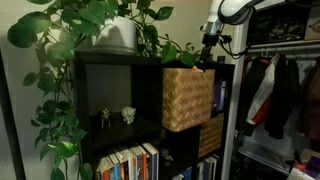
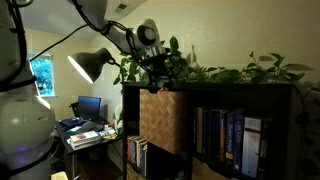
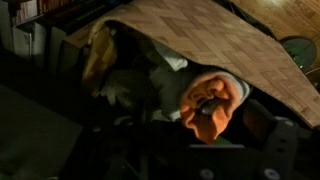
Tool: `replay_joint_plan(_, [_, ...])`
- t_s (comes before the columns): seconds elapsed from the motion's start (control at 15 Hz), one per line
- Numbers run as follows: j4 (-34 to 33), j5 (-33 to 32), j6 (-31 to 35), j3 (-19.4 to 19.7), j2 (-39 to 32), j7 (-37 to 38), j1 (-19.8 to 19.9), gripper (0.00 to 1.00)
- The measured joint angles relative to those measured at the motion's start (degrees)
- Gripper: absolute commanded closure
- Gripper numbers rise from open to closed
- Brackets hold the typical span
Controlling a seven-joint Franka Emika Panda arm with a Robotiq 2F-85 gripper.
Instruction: Slide open the basket, put the socks inside it, and then slide it back into the shelf
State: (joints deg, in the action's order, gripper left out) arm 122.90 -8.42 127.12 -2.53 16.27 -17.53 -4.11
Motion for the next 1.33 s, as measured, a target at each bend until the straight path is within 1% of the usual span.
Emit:
replay_joint_plan(0.13, [0.04, 0.94, -0.03, 0.00, 1.13, 0.00, -0.25, 0.00])
replay_joint_plan(0.2, [0.10, 1.59, -0.07, 0.00, 1.68, 0.00, -0.37, 0.03])
replay_joint_plan(0.27, [0.15, 2.52, -0.10, 0.00, 2.14, 0.00, -0.46, 0.27])
replay_joint_plan(0.33, [0.26, 3.63, -0.14, 0.00, 2.60, 0.00, -0.53, 0.27])
replay_joint_plan(0.4, [0.46, 4.81, -0.21, 0.00, 3.00, 0.00, -0.61, 0.30])
replay_joint_plan(0.6, [1.85, 8.24, -0.23, 0.01, 4.07, 0.69, -1.03, 0.52])
replay_joint_plan(0.73, [3.38, 10.09, -0.19, -0.02, 4.93, 2.40, -1.24, 0.65])
replay_joint_plan(1.0, [7.50, 10.65, 1.23, -0.48, 7.28, 9.70, -1.25, 0.91])
replay_joint_plan(1.13, [10.06, 10.64, 3.32, -1.11, 8.63, 13.97, -1.22, 0.99])
replay_joint_plan(1.33, [13.76, 10.64, 6.97, -1.99, 10.08, 19.75, -1.18, 1.00])
